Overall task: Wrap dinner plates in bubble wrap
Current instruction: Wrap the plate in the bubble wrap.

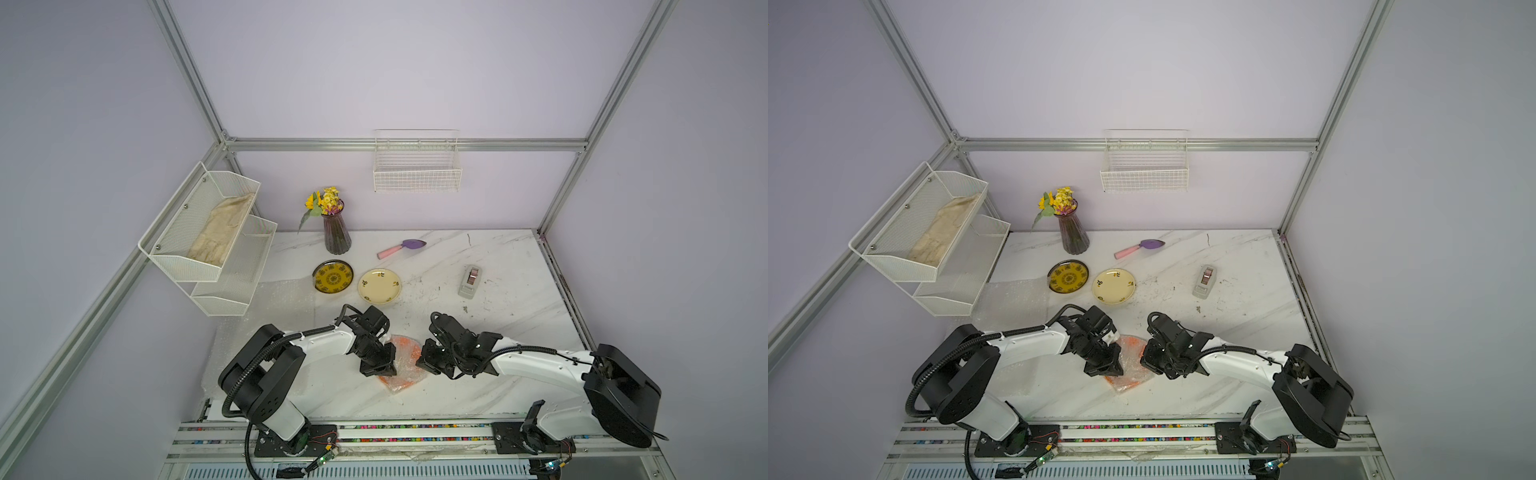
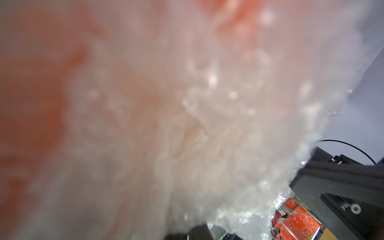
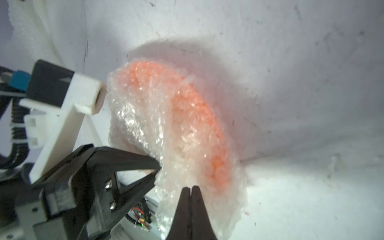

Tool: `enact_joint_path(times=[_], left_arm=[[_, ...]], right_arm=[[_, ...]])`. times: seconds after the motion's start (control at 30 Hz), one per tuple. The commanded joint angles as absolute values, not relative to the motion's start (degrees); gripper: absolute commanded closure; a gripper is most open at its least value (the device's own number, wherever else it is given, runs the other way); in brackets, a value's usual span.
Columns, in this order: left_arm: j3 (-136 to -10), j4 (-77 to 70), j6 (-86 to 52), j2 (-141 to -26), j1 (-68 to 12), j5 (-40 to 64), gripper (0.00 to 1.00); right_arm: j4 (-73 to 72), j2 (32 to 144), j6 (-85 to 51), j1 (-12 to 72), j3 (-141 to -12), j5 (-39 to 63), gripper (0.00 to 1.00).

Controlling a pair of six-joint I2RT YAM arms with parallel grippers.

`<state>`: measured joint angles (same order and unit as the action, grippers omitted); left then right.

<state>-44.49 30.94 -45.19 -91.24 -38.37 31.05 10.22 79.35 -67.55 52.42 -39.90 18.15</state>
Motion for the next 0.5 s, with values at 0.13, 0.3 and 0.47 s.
enact_joint_path(times=[0.13, 0.3, 0.47], left_arm=[[-43.62, 39.2, -43.69, -94.83, -39.02, 25.36, 1.0], [-44.33, 39.98, -43.56, -94.77, -39.02, 25.16, 1.0], [-45.19, 41.34, -43.33, -94.13, -39.06, 24.52, 1.0]], right_arm=[[3.49, 80.2, -69.92, 52.56, -38.5, 30.46, 1.0], [4.82, 83.16, -69.08, 52.56, -38.75, 30.94, 1.0], [3.12, 87.37, -69.19, 52.61, -37.73, 30.51, 1.0]])
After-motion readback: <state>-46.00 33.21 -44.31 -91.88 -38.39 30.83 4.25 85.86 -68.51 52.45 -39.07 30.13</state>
